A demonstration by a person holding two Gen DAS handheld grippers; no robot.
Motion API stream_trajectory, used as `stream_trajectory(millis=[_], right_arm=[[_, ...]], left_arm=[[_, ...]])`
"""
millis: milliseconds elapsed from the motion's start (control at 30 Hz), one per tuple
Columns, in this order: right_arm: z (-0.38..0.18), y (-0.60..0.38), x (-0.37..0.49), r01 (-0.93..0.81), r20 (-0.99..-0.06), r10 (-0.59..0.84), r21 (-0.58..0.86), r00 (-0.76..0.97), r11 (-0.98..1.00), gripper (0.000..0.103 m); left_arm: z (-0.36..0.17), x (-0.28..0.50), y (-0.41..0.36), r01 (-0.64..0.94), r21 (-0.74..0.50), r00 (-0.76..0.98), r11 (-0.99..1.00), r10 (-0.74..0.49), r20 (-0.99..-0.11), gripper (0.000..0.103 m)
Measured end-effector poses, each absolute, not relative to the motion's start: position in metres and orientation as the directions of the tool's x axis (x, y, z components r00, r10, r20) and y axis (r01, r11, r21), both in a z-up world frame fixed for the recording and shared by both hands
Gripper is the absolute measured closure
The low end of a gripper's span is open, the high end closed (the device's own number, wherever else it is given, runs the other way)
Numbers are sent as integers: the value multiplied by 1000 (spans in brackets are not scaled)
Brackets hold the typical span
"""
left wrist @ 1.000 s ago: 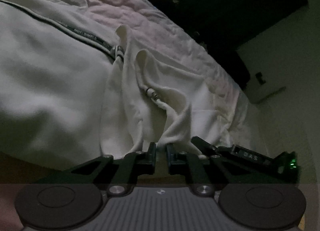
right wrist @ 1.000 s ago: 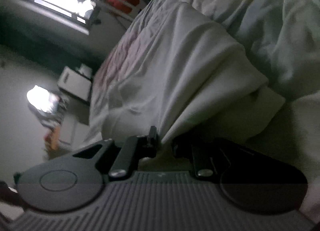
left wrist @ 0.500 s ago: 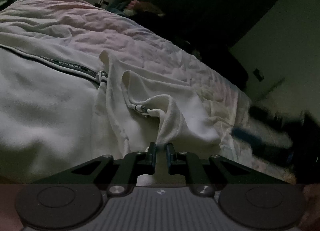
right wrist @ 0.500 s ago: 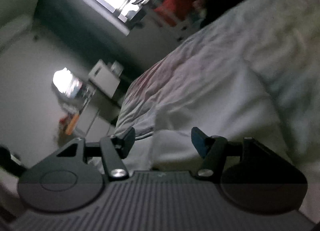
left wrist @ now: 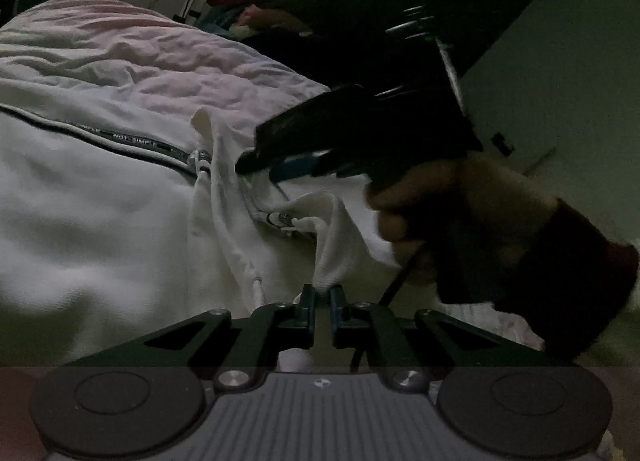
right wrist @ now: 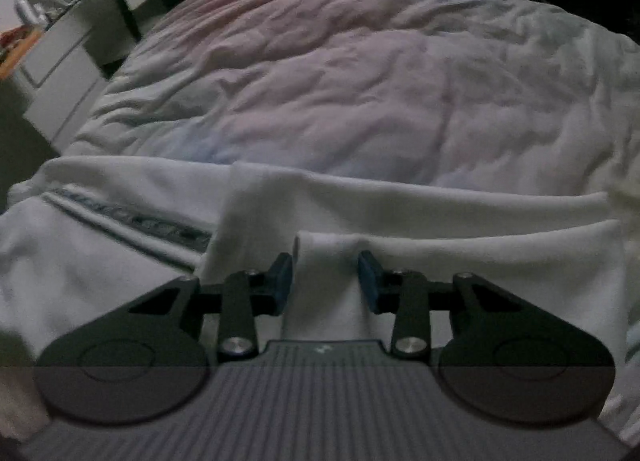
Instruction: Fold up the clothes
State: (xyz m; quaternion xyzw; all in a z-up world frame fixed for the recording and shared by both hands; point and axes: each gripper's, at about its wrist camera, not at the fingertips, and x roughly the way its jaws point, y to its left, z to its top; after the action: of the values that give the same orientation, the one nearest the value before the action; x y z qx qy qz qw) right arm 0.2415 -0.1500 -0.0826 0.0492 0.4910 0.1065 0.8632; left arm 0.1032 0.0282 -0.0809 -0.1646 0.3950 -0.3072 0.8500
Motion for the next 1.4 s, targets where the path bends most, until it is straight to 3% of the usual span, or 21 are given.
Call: stream_trajectory(millis=[67, 100, 300, 600, 700, 733, 767, 800, 833, 933, 967, 1000, 1133, 1200, 1400], right_arm=[[-81, -146, 241, -139, -830, 219, 172, 513, 975, 80], [-78, -143, 240, -145, -824, 207, 152, 528, 978, 93], [-39, -143, 234, -163, -689, 236, 170, 685, 972, 93], [-91, -145, 255, -76, -734, 154, 138, 662, 987, 90], [-94, -148, 251, -76, -715, 170, 162, 678, 984, 81], [-92, -148, 249, -80, -710, 172, 161, 683, 984, 66], [-89, -150, 244, -93, -701, 189, 174, 687, 980, 52], [-86, -151, 239, -105, -692, 206, 185, 691, 977, 22], [-82, -153, 234, -113, -678, 217, 194, 702, 974, 12], [-63, -158, 210, -139, -636, 232, 193, 736, 971, 13], [-57, -161, 202, -139, -622, 228, 189, 749, 972, 13], [-51, -164, 194, -140, -609, 224, 184, 761, 973, 13], [-30, -184, 159, -123, -570, 196, 164, 798, 979, 13], [-21, -197, 142, -102, -554, 172, 156, 815, 983, 13], [4, -230, 73, -48, -496, 138, 190, 857, 981, 13]], left_arm=[[-80, 101, 30, 405, -520, 496, 752, -659, -566, 96], [-79, 100, 31, 411, -519, 494, 749, -662, -564, 97], [-69, 89, 39, 428, -473, 516, 770, -637, -572, 97], [-96, 105, 39, 319, -417, 509, 851, -525, -682, 103], [-92, 105, 39, 331, -401, 524, 854, -520, -675, 102], [-90, 103, 38, 340, -386, 533, 857, -514, -672, 101], [-88, 101, 37, 350, -370, 543, 861, -508, -669, 97], [-86, 98, 36, 359, -354, 552, 864, -502, -666, 91], [-83, 96, 35, 367, -340, 561, 866, -497, -662, 87], [-71, 86, 32, 373, -283, 603, 884, -463, -650, 57], [-65, 81, 30, 368, -242, 632, 898, -432, -643, 37], [-59, 75, 30, 366, -197, 664, 910, -403, -629, 23], [-37, 54, 35, 363, -133, 742, 922, -372, -558, 18], [-27, 46, 40, 354, -124, 768, 927, -364, -527, 7], [-14, 25, 47, 298, -85, 817, 951, -300, -493, 2]])
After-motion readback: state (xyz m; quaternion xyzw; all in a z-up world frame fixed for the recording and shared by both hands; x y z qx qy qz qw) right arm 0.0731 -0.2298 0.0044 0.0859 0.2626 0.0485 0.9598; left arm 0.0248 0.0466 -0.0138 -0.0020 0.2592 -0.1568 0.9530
